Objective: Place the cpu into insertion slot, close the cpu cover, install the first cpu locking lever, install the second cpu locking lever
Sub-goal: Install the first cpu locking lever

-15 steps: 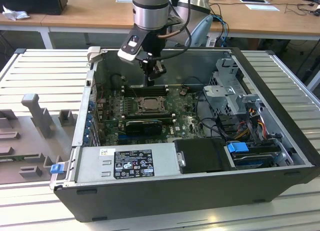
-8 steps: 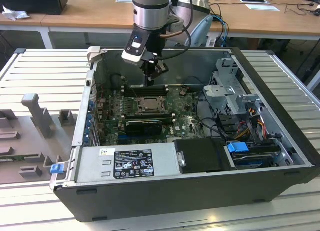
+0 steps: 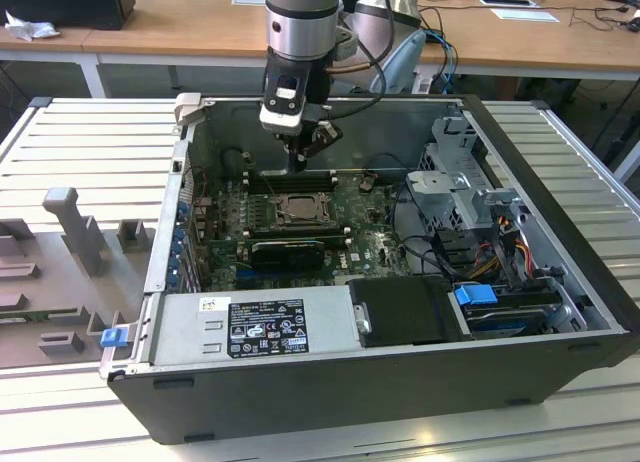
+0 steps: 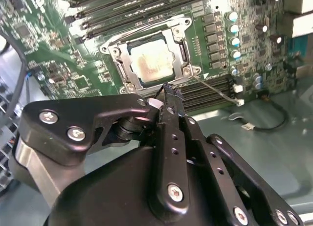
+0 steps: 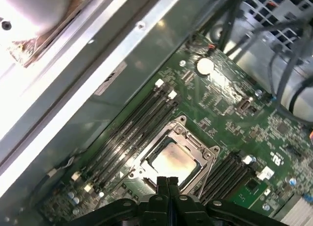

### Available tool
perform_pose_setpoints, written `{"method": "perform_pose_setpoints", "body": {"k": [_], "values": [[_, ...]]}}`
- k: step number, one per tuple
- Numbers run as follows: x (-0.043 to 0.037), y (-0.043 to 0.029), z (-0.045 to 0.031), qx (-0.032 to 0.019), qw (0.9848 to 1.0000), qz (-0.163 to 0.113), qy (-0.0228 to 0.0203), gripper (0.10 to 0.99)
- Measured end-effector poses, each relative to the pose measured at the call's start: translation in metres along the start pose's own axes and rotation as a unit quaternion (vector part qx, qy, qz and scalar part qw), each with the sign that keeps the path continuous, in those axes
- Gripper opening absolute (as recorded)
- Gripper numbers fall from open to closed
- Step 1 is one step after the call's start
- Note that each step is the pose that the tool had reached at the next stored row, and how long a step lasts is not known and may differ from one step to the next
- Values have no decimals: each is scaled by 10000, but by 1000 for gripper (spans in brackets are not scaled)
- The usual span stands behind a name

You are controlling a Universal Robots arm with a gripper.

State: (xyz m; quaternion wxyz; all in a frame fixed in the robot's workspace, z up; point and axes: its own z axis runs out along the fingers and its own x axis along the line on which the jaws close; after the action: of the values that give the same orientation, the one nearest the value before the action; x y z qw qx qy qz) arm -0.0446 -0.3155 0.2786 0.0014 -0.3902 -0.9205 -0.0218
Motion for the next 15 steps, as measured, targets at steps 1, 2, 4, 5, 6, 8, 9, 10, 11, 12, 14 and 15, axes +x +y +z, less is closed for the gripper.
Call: {"method": "perform_pose_setpoints", "body": {"k": [1, 2, 4, 5, 6, 8, 9, 10, 11, 12, 14, 15], "values": [[0, 0, 1, 2, 10000, -89, 3, 106], [0, 0, 2, 3, 9999, -166, 7, 106], [0, 0, 6, 6, 9992, -393, 16, 106], [0, 0, 7, 7, 9988, -481, 21, 106], [0, 0, 9, 8, 9983, -585, 26, 106], [0, 0, 12, 13, 9967, -809, 35, 106], [0, 0, 12, 15, 9957, -925, 39, 106], [0, 0, 12, 17, 9947, -1027, 43, 106], [0, 0, 12, 20, 9930, -1184, 50, 106], [0, 0, 12, 22, 9920, -1264, 53, 106], [0, 0, 12, 26, 9887, -1498, 62, 106], [0, 0, 12, 29, 9867, -1625, 67, 106]]}}
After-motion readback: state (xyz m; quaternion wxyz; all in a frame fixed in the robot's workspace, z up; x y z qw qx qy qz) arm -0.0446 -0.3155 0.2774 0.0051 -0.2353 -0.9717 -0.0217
